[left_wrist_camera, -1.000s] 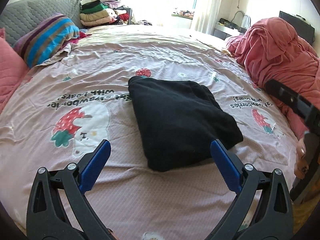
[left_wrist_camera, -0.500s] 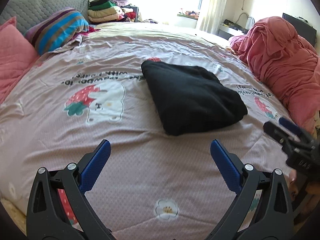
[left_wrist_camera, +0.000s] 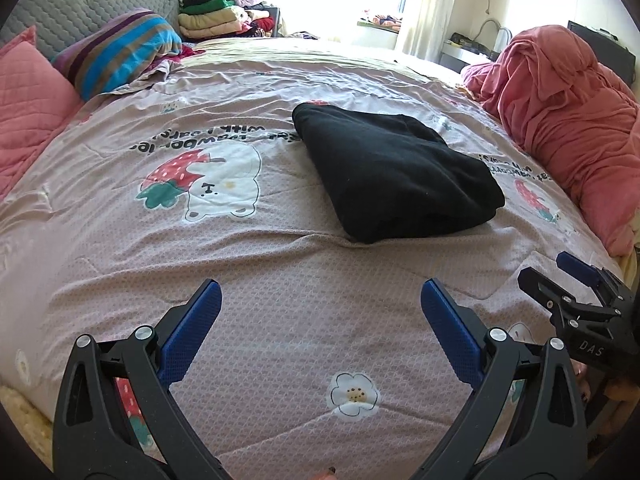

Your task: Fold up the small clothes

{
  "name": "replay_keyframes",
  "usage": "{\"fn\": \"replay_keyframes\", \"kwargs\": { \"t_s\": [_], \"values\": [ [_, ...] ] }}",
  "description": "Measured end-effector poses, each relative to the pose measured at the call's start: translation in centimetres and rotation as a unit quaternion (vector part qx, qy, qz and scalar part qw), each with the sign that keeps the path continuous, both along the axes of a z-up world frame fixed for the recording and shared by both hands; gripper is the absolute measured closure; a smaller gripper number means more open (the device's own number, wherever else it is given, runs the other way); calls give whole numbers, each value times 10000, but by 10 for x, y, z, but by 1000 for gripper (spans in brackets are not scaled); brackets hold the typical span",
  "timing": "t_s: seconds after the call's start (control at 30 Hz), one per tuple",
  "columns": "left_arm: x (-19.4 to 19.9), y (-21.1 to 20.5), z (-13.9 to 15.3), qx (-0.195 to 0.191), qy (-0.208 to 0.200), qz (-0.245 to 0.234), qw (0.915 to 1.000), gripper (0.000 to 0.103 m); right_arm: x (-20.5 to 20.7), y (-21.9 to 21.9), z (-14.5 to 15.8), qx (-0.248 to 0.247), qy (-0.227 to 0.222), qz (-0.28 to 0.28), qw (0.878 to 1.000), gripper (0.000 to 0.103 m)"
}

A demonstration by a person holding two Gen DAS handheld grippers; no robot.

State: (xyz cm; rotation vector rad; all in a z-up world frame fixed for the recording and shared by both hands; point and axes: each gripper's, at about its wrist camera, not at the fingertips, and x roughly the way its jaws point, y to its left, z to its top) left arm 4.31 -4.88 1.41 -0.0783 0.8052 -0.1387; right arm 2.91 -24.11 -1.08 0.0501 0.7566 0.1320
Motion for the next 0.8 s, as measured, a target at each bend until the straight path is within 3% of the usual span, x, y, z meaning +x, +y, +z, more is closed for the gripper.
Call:
{"fn": "replay_keyframes", "kwargs": {
  "t_s": [0.8],
  "values": [
    [-5, 9, 0, 38, 70, 174, 9998, 9, -6, 2, 3, -111, -36, -54, 9999, 5]
  ]
}}
